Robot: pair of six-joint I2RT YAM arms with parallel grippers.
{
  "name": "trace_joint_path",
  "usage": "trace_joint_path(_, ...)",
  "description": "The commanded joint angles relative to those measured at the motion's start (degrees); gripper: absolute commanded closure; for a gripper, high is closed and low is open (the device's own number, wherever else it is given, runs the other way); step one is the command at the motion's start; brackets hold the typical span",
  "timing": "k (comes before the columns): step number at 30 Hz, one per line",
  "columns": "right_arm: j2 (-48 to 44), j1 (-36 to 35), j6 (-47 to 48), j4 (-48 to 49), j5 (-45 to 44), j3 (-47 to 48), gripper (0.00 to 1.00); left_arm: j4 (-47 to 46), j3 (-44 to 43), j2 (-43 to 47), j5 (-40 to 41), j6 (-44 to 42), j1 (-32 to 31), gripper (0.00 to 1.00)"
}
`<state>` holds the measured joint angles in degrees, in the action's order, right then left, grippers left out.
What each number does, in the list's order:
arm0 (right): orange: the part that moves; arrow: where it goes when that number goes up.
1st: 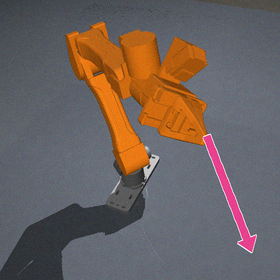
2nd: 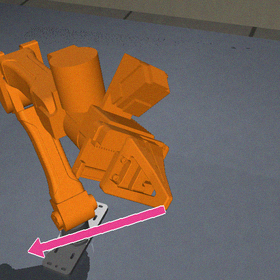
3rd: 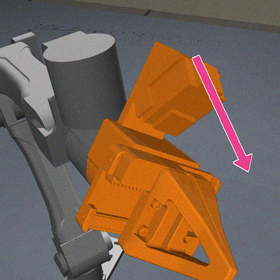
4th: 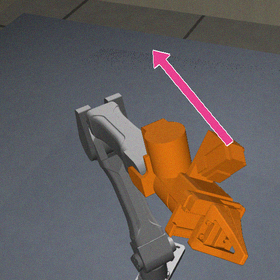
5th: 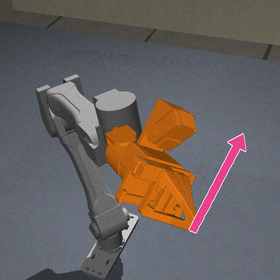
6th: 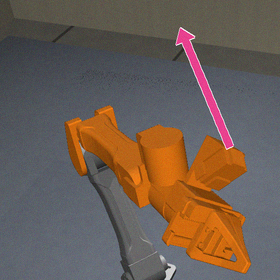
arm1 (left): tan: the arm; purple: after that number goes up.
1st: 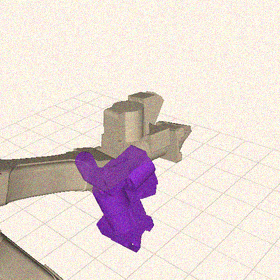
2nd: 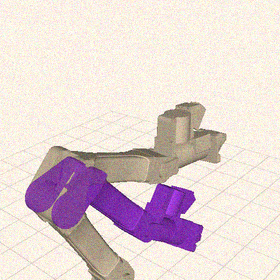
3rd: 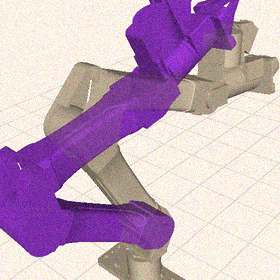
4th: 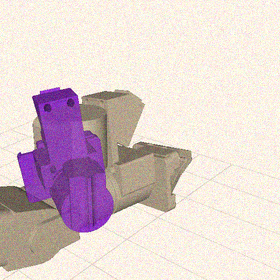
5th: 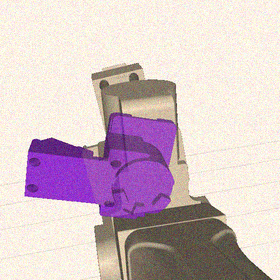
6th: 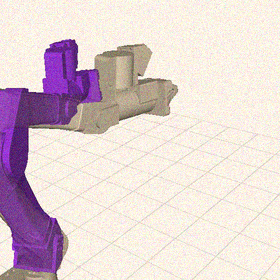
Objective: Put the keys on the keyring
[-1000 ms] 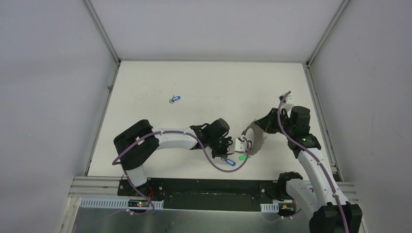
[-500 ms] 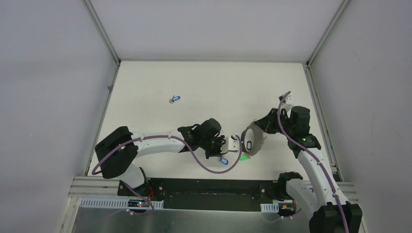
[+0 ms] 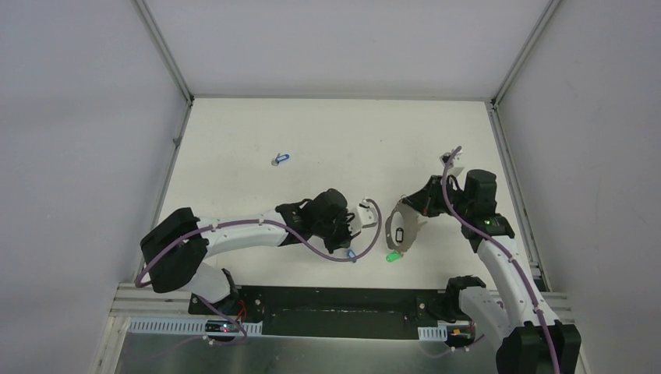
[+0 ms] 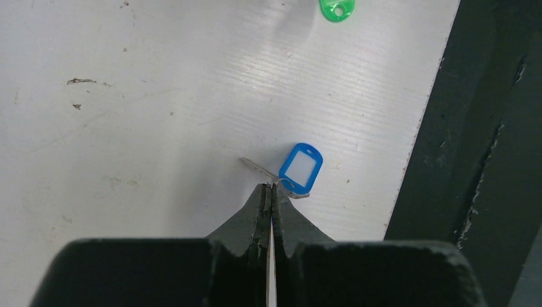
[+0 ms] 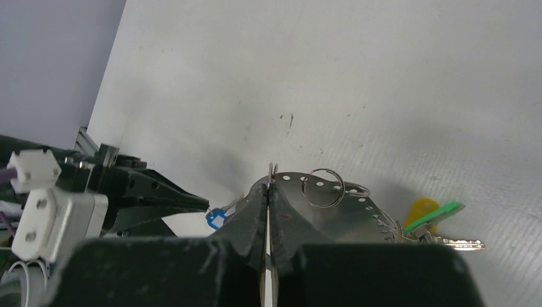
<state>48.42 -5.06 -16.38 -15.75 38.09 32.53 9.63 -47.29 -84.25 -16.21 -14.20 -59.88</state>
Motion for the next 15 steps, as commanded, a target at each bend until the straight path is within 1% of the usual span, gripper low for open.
trace_joint_path(1,0.28,0.37,4.10,1.54,7.56,4.06,1.00,-1.59,-1.13,3.75,-3.70,8.14,3.57,1.00)
trace_joint_path(4,0.52,0.19,6.28,0.84,11.55,5.56,1.00,-2.24,-0.82,6.11,-5.74,10.64,6.91,1.00)
trace_joint_path(10,0.16,-1.53,9.81,-0.77,15.32,8.08,1.00,-4.14,0.67,13.94,-5.20,14.07,12.12,1.00)
trace_joint_path(15,-0.72,-5.46,12.31,1.06,17.00,8.52,1.00,-3.52,1.70,20.90,-3.35,14.08,13.14,1.00)
